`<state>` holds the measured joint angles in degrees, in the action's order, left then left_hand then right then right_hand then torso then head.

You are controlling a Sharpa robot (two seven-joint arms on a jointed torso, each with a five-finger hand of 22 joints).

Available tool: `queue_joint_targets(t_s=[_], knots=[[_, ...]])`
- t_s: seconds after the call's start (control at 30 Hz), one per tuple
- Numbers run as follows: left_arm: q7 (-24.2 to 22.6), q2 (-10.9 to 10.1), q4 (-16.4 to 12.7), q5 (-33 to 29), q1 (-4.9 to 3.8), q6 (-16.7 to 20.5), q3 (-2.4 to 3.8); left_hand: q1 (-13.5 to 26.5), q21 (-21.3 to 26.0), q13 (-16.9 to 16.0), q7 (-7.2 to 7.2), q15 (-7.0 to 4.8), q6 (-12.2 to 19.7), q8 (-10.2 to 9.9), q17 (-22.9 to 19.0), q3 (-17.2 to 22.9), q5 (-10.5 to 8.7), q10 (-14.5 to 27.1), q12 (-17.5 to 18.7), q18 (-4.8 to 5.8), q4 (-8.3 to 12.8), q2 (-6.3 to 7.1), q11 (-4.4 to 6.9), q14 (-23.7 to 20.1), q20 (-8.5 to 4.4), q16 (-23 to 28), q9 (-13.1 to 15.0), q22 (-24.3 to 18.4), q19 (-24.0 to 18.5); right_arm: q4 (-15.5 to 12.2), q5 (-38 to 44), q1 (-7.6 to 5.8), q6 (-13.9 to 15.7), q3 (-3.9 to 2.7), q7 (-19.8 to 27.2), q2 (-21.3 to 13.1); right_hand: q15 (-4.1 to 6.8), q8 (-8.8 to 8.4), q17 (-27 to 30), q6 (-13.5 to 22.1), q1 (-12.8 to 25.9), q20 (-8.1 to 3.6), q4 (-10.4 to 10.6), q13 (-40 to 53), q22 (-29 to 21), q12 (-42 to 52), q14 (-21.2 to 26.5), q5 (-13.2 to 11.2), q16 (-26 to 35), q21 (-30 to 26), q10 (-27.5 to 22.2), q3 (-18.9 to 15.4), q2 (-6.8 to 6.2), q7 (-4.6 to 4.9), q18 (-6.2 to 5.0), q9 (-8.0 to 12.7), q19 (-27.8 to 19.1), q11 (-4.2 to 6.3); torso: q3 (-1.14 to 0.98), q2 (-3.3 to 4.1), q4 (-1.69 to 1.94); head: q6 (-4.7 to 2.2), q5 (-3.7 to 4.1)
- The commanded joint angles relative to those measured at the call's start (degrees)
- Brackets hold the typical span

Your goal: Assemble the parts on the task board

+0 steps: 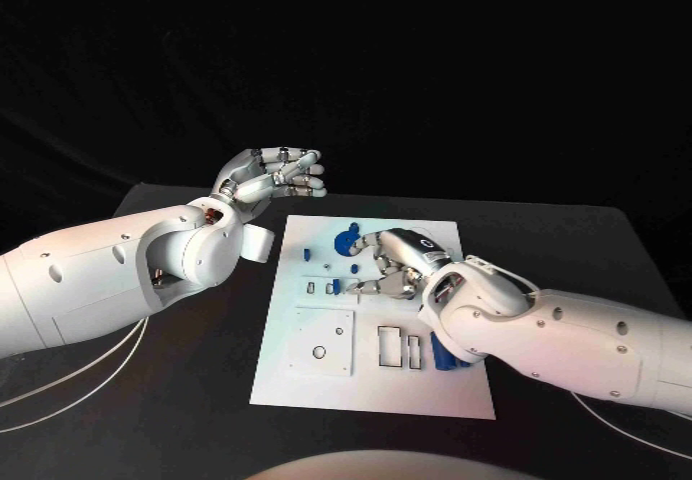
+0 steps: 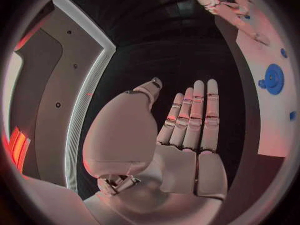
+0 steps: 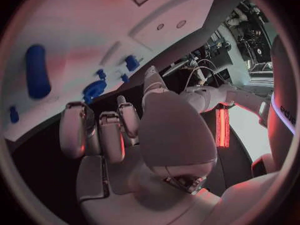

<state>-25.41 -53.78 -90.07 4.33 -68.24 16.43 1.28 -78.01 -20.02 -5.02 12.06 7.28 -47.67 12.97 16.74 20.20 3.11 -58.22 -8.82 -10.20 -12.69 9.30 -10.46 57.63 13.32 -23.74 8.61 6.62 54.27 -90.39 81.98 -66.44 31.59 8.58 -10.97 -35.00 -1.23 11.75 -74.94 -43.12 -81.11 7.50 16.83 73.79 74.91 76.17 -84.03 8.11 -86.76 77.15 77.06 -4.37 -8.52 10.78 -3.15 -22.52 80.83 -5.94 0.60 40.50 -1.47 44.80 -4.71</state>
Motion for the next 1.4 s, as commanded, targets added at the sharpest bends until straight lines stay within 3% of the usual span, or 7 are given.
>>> queue_joint_targets(t_s=[0.03, 0.2, 0.27, 0.4, 0.47, 0.97, 1.4], knots=[[7.2, 0.0, 0.9, 7.4, -0.05, -2.6, 0.04, 2.3, -3.4, -1.9, 1.22, -1.53, -0.4, 3.1, 4.4, -1.7, 0.02, -1.9, -4.1, -0.24, -2.8, 0.08, 1.19, 3.1, -1.64, -7.8, 1.3, 1.6, 3.7, -2.1, -10.3, -1.60, 3.6, -0.17, 8.6, -3.1, -0.11, 1.06, -5.3, -1.7, -0.3, -0.04, -0.2, 0.0, 3.8, 0.4, -3.7, 0.7, 0.3, -0.5, 0.0, 0.6, 1.31, -0.29, -0.77, 0.0, -0.3, 0.31, -0.10, -0.53, -0.31, 0.22, -0.39], [15.7, 0.2, 2.4, 15.1, -0.07, -6.7, 0.04, 6.5, -18.9, -15.9, -2.64, -4.78, 2.0, 17.4, 20.5, -5.8, 0.06, -0.6, -25.1, -0.40, -4.2, -1.55, 4.55, 6.8, -6.15, -34.4, 9.6, 10.5, 8.7, -5.1, -21.4, -4.45, 1.2, -0.23, 13.8, -8.9, 0.29, 2.12, -4.9, -2.4, -2.2, -0.44, -0.6, -0.2, 3.5, 0.3, -3.6, 2.7, 0.6, -1.1, -0.2, 1.5, 3.13, -0.70, -0.89, -0.1, -0.7, 0.73, -0.18, -1.12, -0.67, 0.50, -0.67], [19.8, 0.4, 2.8, 17.8, -0.08, -9.7, 0.04, 7.7, -27.5, -23.7, -2.91, -6.56, 4.1, 23.4, 38.9, -6.7, 0.49, 0.8, -37.0, -0.15, -3.9, -2.80, 6.17, 16.2, -7.02, -49.5, 13.4, 15.9, 9.1, -5.7, -24.1, -5.28, 0.5, -0.23, 14.7, -10.6, 0.34, 2.32, -5.1, -2.4, -2.3, -0.51, -0.5, -0.2, 3.6, 0.4, -3.6, 3.6, 0.5, -1.0, -0.2, 1.5, 3.23, -0.76, -0.85, -0.1, -0.6, 0.79, -0.27, -1.32, -0.74, 0.69, -0.73], [27.8, 1.1, 3.2, 27.0, -0.11, -14.7, 0.04, 9.3, -35.6, -30.4, -4.48, -7.50, 4.8, 29.4, 48.7, -6.9, 0.05, 2.0, -47.7, -0.33, -4.0, -4.26, 7.07, 21.6, -7.76, -56.0, 17.4, 21.1, 6.8, -5.8, -27.3, -6.51, -0.5, -0.24, 15.5, -13.3, 0.37, 2.41, -5.3, -2.4, -2.4, -0.53, -0.5, -0.2, 3.8, 0.4, -3.7, 3.8, 0.4, -0.8, -0.1, 1.5, 3.28, -0.78, -0.77, -0.1, -0.4, 0.81, -0.49, -1.71, -0.71, 0.81, -0.70], [32.5, 1.8, 3.2, 34.9, -0.23, -16.0, 0.04, 10.2, -44.3, -43.7, -5.67, -8.52, 3.6, 31.7, 56.5, -7.4, 0.06, -6.5, -58.4, 1.26, -4.1, -4.59, 8.21, 26.0, -8.61, -60.0, 19.0, 32.9, 11.9, -5.4, -28.4, -6.88, -1.0, -0.24, 15.6, -14.5, 0.37, 2.41, -5.5, -2.4, -2.4, -0.54, -0.5, -0.1, 4.0, 0.5, -3.7, 3.9, 0.4, -0.5, 0.0, 1.5, 3.27, -0.78, -0.69, -0.1, -0.2, 0.81, -0.60, -1.87, -0.56, 1.16, -0.62], [49.8, 7.8, 5.6, 52.2, -2.24, -24.5, -0.37, 13.8, -49.3, -48.7, -6.85, -9.47, 2.9, 34.7, 59.4, -10.6, -0.02, -9.3, -62.3, 2.07, -4.2, -4.45, 9.24, 27.7, -9.53, -61.3, 21.9, 39.1, 13.2, -2.9, -30.0, -7.32, -2.1, -0.24, 14.7, -15.6, 0.42, 2.54, -5.7, -2.3, -2.7, -0.60, -0.6, -0.1, 4.3, 0.5, -3.8, 4.5, 0.3, -0.2, 0.0, 1.4, 3.34, -0.81, -0.61, 0.0, 0.0, 0.86, -0.63, -1.86, -0.43, 1.51, -1.10], [53.8, 11.2, 7.8, 56.9, -3.71, -29.2, -1.12, 14.6, -51.3, -50.4, -7.09, -9.72, 3.6, 35.6, 61.0, -12.1, 0.00, -10.3, -63.5, 2.54, -4.2, -5.57, 9.50, 28.3, -9.77, -61.9, 23.2, 42.2, 14.5, -1.9, -30.1, -7.28, -2.4, -0.22, 14.0, -15.0, 0.46, 2.68, -5.7, -2.3, -2.9, -0.65, -0.5, 0.0, 4.4, 0.6, -3.8, 5.2, 0.3, -0.1, 0.1, 1.5, 3.48, -0.84, -0.58, 0.0, 0.1, 0.89, -0.67, -1.89, -0.49, 1.97, -1.28]])
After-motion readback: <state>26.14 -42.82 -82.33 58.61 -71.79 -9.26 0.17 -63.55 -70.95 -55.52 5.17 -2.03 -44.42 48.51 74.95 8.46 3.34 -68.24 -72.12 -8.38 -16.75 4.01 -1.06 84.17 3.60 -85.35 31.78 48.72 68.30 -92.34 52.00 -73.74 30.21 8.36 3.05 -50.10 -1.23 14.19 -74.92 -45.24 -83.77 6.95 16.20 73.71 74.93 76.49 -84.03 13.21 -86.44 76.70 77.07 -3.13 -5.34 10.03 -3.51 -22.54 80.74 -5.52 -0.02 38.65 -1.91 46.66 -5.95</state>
